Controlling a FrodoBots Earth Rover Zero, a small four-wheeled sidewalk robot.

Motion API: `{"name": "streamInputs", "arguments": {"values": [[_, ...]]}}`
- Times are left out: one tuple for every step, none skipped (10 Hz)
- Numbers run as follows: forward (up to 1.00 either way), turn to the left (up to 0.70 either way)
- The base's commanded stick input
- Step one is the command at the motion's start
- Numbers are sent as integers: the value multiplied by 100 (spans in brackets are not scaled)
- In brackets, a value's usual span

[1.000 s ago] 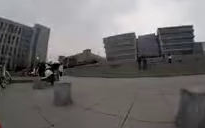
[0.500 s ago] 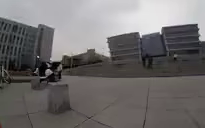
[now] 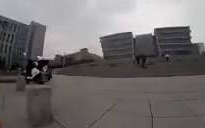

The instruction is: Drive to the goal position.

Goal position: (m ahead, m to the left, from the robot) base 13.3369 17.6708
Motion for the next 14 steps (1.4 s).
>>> {"name": "streamInputs", "arguments": {"values": [[70, -36], [70, -18], [70, -1], [70, -1], [70, -1], [70, -1], [70, -1], [70, -1], [70, -1], [70, -1], [70, -1], [70, -1], [70, -1], [70, -1]]}}
